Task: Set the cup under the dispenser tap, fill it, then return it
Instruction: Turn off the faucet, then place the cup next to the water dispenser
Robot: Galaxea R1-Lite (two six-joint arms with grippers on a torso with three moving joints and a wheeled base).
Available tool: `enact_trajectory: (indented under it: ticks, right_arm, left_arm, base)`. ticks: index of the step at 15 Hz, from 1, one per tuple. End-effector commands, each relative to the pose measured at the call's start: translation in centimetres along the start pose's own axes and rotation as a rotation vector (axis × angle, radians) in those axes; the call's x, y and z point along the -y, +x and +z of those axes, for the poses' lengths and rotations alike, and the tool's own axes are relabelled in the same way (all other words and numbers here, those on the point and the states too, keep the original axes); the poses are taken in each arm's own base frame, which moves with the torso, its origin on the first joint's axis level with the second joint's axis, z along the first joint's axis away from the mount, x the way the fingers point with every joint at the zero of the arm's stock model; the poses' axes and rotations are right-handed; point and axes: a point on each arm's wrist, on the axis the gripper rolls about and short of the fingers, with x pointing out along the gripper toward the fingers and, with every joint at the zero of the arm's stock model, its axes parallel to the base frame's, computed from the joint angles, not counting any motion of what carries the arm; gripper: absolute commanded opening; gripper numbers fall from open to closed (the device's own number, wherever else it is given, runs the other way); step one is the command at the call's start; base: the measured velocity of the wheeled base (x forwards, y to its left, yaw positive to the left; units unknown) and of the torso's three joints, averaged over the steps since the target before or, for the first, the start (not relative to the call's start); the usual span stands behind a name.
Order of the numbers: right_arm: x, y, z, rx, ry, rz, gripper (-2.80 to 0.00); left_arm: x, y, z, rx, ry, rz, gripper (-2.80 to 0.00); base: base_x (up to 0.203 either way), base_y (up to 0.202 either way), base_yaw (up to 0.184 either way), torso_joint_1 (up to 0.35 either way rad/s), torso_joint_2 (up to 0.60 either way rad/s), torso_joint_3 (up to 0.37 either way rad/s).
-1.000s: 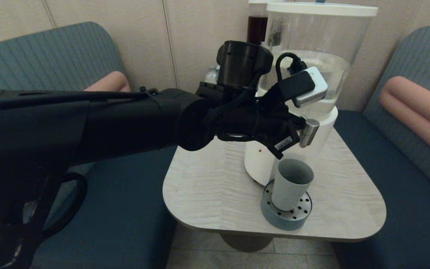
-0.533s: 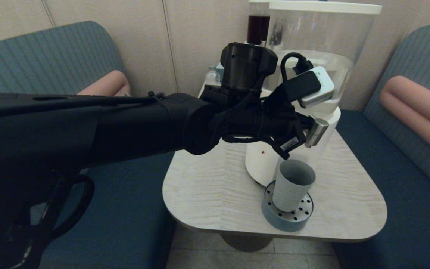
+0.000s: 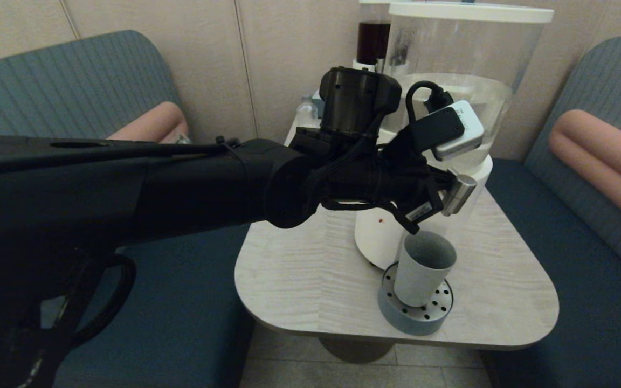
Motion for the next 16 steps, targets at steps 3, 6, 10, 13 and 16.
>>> enact_trajectory:
  ticks: [3,6,10,13,16]
  right_arm:
    - [0.0,0.0,0.0,-0.001,-0.001,0.001,-2.8]
    - [0.0,0.0,0.0,-0.002,-0.001,0.001,-2.8]
    - [0.0,0.0,0.0,-0.001,-0.001,0.001,-2.8]
    - [0.0,0.0,0.0,-0.001,-0.001,0.001,-2.8]
    - [0.0,0.0,0.0,0.0,-0.001,0.0,-2.8]
  left_arm:
    - [0.6,-1.1,-0.3,-0.035,-0.012,-0.024,-2.8]
    - [0.8,-2.2,-0.3,-0.057,-0.02,-0.025,-2.8]
    - [1.1,-4.6,0.3,-0.076,-0.026,-0.02,-2.8]
    - [1.7,-7.3,1.3,-0.087,-0.079,-0.018,-2.8]
    - [1.6,-10.2,3.1,-0.051,-0.173,0.009,-2.8]
  base:
    - [0.0,0.0,0.0,0.0,0.0,0.0]
    - [0.0,0.0,0.0,0.0,0.0,0.0]
    - [0.0,0.0,0.0,0.0,0.0,0.0]
    - [0.0,0.0,0.0,0.0,0.0,0.0]
    - [0.0,0.0,0.0,0.0,0.0,0.0]
